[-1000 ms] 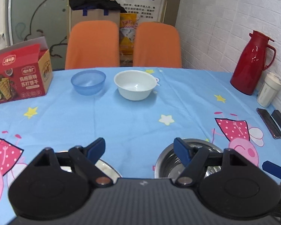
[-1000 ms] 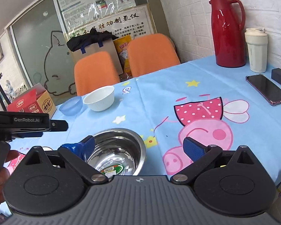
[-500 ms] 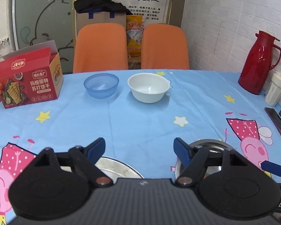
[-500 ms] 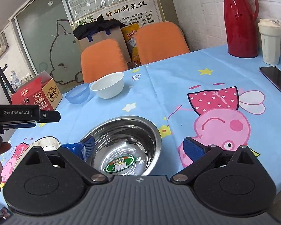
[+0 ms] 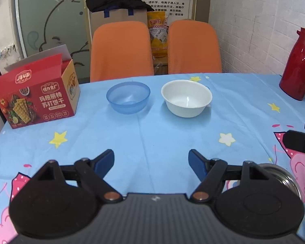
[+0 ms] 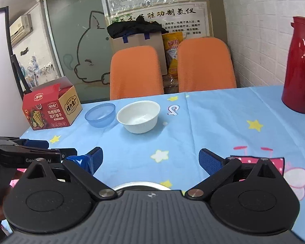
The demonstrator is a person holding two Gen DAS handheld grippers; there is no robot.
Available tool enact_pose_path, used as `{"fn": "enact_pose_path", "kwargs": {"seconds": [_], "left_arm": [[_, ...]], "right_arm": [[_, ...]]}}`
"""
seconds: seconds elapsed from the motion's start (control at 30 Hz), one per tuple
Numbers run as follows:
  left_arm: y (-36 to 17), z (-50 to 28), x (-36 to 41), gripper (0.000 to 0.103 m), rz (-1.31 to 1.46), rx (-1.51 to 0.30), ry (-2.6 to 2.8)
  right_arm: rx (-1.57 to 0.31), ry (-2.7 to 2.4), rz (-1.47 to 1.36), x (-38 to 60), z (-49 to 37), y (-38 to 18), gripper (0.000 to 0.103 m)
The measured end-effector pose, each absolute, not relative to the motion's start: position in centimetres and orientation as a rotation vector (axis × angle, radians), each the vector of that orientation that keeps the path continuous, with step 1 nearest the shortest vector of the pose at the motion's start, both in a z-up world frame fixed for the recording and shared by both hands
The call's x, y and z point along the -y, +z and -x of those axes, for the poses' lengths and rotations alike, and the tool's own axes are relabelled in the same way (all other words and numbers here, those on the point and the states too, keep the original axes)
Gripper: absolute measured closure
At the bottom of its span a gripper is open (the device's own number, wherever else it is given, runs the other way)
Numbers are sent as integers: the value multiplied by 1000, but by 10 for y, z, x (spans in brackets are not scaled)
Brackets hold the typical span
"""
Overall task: Organize plates and bowls
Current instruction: 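Lower the steel bowl onto the cloth beside the plate stack, open left gripper, then move the left gripper to the white ceramic bowl and grasp its rim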
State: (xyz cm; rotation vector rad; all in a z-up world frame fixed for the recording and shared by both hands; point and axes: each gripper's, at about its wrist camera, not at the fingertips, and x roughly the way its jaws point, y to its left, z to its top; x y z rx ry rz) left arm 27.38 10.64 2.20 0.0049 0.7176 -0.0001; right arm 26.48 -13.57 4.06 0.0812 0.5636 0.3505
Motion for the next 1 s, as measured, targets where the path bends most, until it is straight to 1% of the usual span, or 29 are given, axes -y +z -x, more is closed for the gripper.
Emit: {"fn": "enact_pose_path", "kwargs": {"seconds": [0.33,0.5,0.7,0.77,0.9,1.0], "left_arm": [[11,-325,-117,29,-80,-762,-5],[23,-374,-131,29,-17,-758,-120],[36,-455,-123,29,-45,-751,-286],[31,-484,-116,29,-47,-796,-386],[6,-532,-103,30,-63,-898,-397],[-13,-547,-95,30,-82,-938,-392]], "right_arm": [[-651,434,53,106,-331,35,15],[-695,456,125,90,-365,23,15],[-774,489,153,76,-409,0,15],[-792,500,159,72,-419,-6,15],[-830,513,144,69,-440,-18,15],[-852,514,140,67,-451,-26,15]]}}
